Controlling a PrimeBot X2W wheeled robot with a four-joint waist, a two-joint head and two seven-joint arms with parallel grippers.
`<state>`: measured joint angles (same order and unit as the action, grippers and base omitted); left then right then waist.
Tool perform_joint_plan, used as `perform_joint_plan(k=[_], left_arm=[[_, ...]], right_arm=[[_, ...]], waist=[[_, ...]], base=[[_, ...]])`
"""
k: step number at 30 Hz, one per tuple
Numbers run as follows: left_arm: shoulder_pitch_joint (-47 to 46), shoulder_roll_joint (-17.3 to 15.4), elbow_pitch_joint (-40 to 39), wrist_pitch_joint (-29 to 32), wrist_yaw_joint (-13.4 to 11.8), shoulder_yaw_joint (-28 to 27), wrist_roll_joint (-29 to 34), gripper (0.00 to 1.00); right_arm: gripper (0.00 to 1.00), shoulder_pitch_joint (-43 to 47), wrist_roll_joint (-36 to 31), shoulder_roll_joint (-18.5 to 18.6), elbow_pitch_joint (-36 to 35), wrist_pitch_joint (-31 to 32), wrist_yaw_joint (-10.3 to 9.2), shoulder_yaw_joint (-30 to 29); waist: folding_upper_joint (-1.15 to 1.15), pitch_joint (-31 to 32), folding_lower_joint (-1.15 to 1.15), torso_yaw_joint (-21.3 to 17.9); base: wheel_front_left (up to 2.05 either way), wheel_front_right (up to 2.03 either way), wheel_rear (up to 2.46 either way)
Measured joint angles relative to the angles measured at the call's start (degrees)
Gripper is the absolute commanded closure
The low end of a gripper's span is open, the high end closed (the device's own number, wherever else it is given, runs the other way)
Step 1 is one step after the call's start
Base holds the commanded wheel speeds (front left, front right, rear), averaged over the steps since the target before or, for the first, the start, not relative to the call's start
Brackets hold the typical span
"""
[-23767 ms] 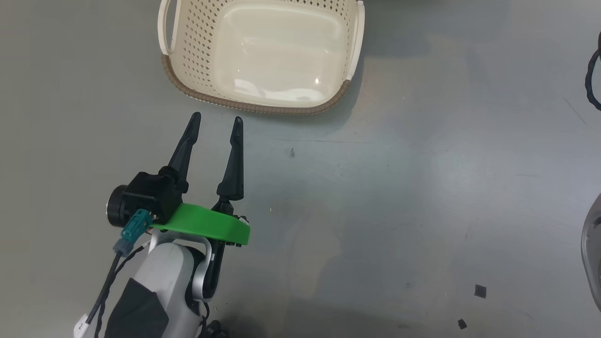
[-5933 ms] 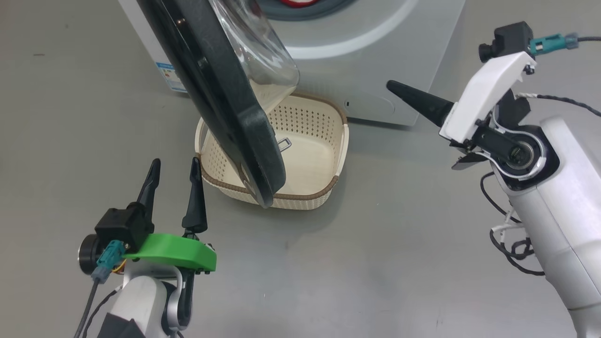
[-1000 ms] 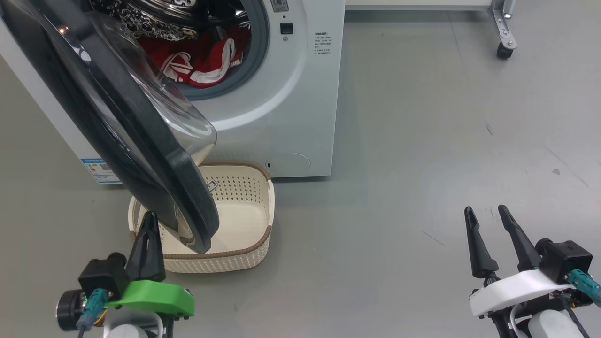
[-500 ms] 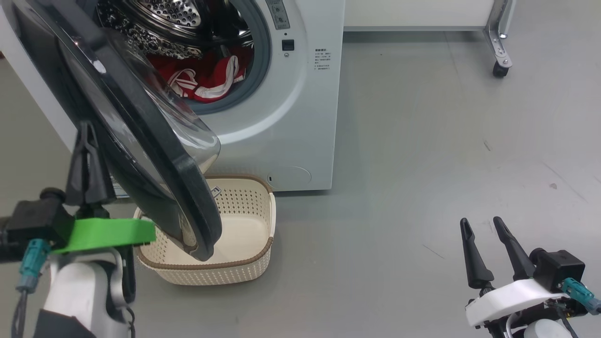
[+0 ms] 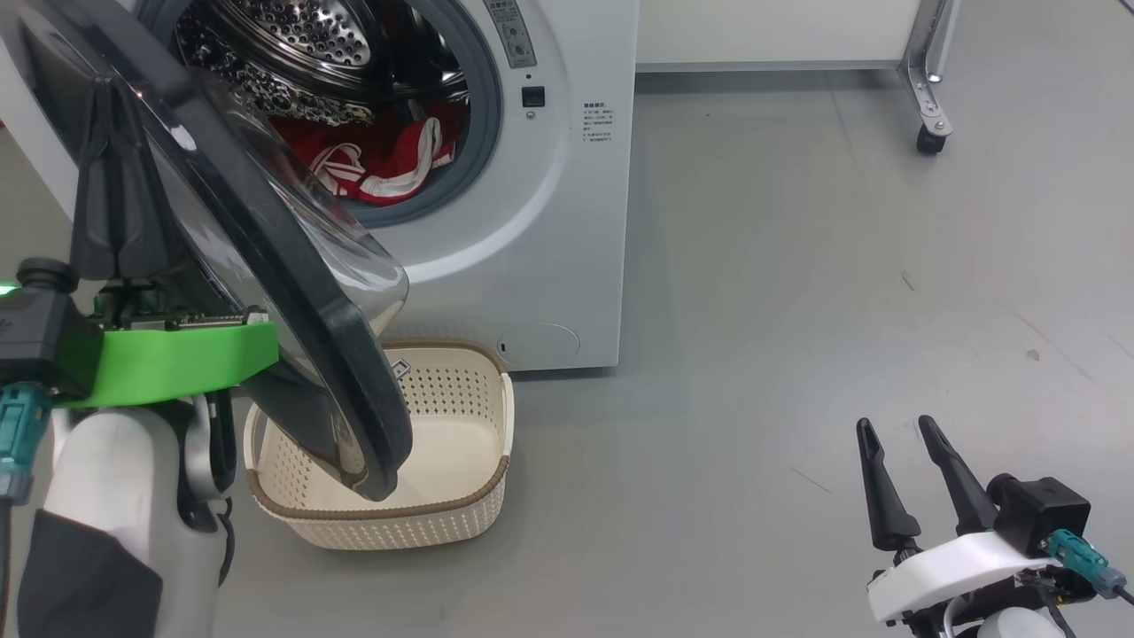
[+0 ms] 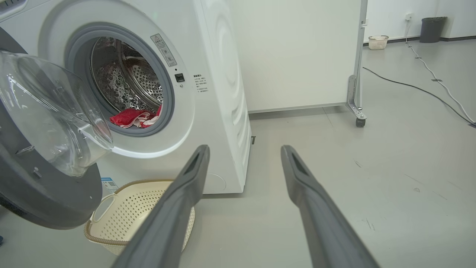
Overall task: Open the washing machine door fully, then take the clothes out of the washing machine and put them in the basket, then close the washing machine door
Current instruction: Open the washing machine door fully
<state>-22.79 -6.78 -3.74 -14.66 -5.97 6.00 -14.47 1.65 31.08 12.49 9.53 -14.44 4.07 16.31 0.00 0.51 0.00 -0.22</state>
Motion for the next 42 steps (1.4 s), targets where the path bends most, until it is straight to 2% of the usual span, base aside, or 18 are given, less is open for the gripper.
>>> perform_joint_plan(k=[11,19,28,38,42], left_arm=[[-1.6,0.4,-0.6,4.1,2.3,5.1,0.1,1.00],[0.5,2.0,3.2,8.8,3.8,9.7,-0.3,1.00],[4.6,2.9,8.5,12.9,4.1,12.4,-2.7,1.00],[6.3,3.7,13.6,14.1,4.1,13.5,-4.3,1.00],[7.3,3.7,16.3,15.1,3.2,13.2,-4.3,1.00]], right_arm=[[0.00,0.1,-0.4,-1.1,0.1,0.0,0.42,-0.6],[0.00,0.1,-0.6,-1.7,0.2,0.0,0.59,-0.7],[0.00,0.0,-0.6,-1.8,0.4,0.0,1.15,-1.2],[0.00,0.0,-0.7,-2.2,0.6,0.0,1.41,-2.5],[0.00,0.0,-0.9,-2.7,0.8,0.0,1.42,-2.7]], waist=[[0.00,-0.1,0.00,-1.0],[0.00,-0.6,0.00,-2.2],[0.00,-1.6,0.00,-3.9],[0.00,-2.8,0.00,-5.0],[0.00,-3.1,0.00,-5.2]], base=[[0.00,0.00,0.00],[0.00,0.00,0.00],[0.00,0.00,0.00],[0.00,0.00,0.00],[0.00,0.00,0.00]])
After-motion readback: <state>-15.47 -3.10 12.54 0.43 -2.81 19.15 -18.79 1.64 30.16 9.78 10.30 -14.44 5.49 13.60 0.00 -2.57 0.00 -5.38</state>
